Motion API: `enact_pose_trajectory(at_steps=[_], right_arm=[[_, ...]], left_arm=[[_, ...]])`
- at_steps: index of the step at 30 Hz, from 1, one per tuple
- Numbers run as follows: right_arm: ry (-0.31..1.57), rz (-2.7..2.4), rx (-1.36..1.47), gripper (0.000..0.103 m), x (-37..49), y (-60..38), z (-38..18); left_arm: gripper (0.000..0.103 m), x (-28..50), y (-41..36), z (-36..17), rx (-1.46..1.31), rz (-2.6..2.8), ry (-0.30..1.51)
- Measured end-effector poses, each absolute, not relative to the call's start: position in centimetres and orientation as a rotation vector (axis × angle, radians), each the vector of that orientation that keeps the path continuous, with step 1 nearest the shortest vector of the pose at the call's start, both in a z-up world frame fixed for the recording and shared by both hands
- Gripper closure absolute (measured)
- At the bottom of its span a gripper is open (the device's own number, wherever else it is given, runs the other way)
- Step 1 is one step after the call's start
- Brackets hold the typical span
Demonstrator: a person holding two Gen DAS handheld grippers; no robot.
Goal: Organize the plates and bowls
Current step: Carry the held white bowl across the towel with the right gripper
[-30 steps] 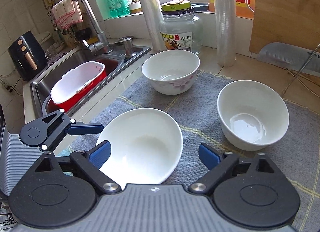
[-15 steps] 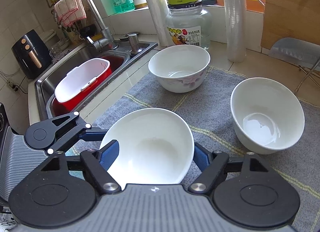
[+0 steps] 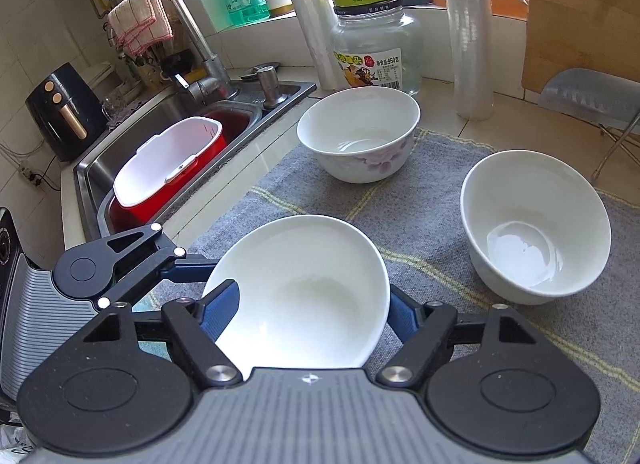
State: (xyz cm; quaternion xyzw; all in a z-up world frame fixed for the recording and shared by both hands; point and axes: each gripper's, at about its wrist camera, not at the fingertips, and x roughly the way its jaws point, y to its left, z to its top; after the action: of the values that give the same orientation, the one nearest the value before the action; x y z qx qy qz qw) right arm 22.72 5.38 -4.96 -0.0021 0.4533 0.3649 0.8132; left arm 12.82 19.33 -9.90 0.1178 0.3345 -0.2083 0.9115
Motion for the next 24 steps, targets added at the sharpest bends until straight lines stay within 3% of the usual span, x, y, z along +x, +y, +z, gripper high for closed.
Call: enact_pose_trajectory(at_steps=[24], right_arm=[[0.935,0.655,0.042,0.021,19.5,-5.3,-2.6]], left_arm=[[0.013,11.5,10.3,-8.0,0.267,-0.565,0.661]])
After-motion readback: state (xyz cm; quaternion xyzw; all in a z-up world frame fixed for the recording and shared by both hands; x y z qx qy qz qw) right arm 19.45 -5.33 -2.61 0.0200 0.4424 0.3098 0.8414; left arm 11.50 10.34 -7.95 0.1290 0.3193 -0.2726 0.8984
